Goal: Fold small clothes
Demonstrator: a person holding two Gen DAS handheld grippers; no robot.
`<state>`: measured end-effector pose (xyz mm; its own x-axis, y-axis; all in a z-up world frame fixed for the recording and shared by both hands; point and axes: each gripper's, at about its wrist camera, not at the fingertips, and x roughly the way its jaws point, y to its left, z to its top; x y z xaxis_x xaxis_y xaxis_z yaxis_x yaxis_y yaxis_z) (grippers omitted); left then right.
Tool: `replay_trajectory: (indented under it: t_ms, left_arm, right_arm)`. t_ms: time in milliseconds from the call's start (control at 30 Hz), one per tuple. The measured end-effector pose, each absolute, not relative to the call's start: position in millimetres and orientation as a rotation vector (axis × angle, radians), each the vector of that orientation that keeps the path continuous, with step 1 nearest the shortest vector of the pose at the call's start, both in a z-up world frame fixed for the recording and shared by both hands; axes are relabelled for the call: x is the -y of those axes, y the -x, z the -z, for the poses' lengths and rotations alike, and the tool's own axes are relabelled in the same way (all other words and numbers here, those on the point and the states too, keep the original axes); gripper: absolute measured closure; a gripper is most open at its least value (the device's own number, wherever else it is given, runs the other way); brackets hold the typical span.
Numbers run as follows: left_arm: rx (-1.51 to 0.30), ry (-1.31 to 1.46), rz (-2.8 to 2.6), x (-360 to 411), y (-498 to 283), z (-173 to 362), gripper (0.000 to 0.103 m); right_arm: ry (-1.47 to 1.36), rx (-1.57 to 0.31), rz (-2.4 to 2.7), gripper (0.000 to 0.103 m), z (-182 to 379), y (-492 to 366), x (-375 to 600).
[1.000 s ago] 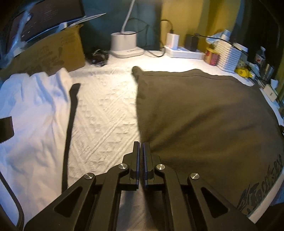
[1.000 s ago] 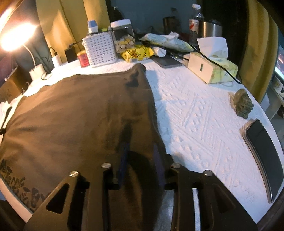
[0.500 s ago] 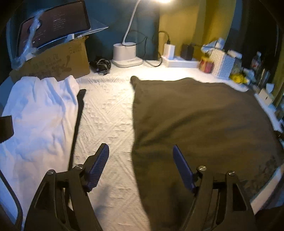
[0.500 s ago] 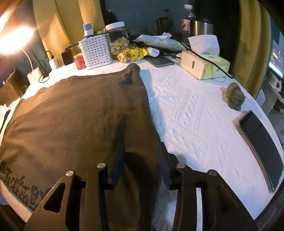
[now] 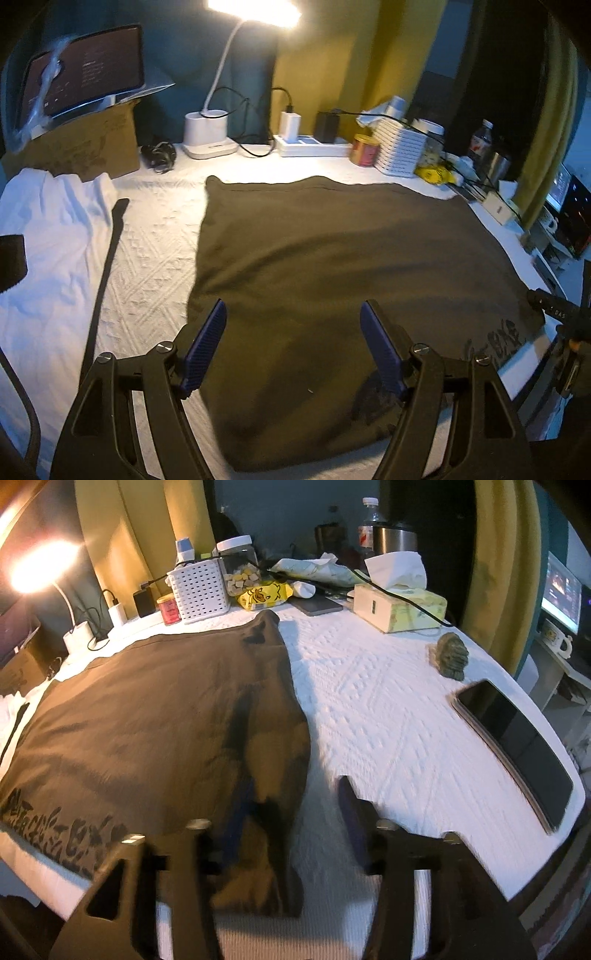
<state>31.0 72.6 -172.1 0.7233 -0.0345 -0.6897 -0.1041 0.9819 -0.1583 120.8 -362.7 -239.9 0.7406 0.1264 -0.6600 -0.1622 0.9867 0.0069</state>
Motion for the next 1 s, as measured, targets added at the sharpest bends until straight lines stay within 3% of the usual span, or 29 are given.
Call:
replay_trajectory:
  t_ms: [567,1000]
  left_arm:
    - [-0.761,0.141,0.050,-37.6,-8.5,179.6,0.024]
    - [-0.760,0.159,0.036,-56.2,-20.5,181.7,0.024]
  right_arm:
    - [0.065,-0.769,-0.224,0.027,251.1,-58.2,350.3]
    - [-0.050,-0.786,-0.221,0.027,255.0,-73.4,335.4]
